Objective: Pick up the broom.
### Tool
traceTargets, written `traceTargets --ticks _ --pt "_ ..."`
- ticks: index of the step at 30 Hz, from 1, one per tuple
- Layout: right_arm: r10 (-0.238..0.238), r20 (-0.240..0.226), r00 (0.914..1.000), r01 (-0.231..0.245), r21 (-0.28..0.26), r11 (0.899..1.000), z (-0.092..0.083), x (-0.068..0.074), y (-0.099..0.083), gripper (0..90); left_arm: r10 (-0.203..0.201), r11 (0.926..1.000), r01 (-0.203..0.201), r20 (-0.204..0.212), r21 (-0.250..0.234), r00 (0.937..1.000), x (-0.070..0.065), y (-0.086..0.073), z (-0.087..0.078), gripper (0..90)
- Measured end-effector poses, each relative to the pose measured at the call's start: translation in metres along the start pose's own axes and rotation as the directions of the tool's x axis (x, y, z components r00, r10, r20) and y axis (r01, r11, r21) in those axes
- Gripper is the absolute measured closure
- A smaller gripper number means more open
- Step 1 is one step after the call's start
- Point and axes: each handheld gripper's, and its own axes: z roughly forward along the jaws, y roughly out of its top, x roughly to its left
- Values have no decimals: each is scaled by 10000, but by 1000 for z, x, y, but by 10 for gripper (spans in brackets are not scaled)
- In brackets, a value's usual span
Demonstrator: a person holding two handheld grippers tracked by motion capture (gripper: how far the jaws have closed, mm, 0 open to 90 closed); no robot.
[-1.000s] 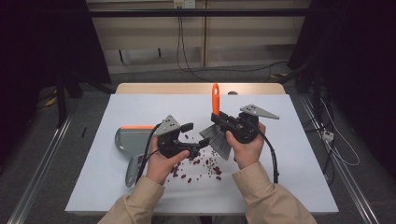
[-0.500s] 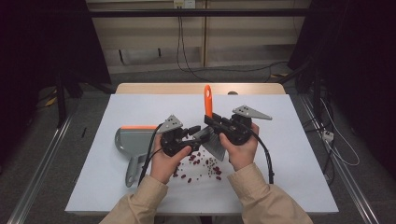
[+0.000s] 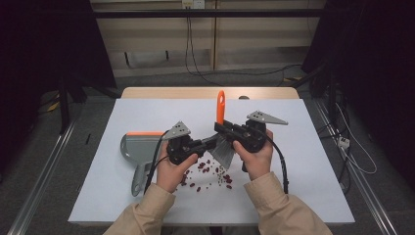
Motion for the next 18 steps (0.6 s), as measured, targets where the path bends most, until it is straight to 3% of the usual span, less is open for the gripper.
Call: traceTargets --ticks 3,5,6,7,8,9,12,18 --pt "-79 -129 9999 79 13 10000 -2 -1 0 660 -70 10000 70 124 -49 9999 1 1 -1 849" --pt "-20 -294 9996 22 76 10000 -3 -5 -2 547 -66 9999 66 96 -80 9999 1 1 -3 850" --pt "-20 -294 9996 22 76 10000 -3 -5 -2 547 -97 9999 98 97 -135 9999 2 2 -3 850" --pt "-175 -476 9987 173 -37 9998 -5 -8 -3 446 -160 9998 162 128 -134 9998 3 2 -4 850" --pt "-306 -521 9982 299 -135 9995 -7 -10 -4 417 -190 9997 191 83 -158 9998 3 2 -5 850" --pt "-306 -521 9982 299 -135 9995 -7 -10 -4 417 -194 9997 195 62 -170 9998 4 2 -6 850" --pt "-940 -780 9925 916 -341 9952 -15 -15 -5 340 -187 9996 188 49 -222 9998 6 3 -8 850" --pt "-1500 -1106 9825 1498 -100 9887 -25 -30 -9 275 -171 9997 171 5 -158 9999 8 3 -9 849"
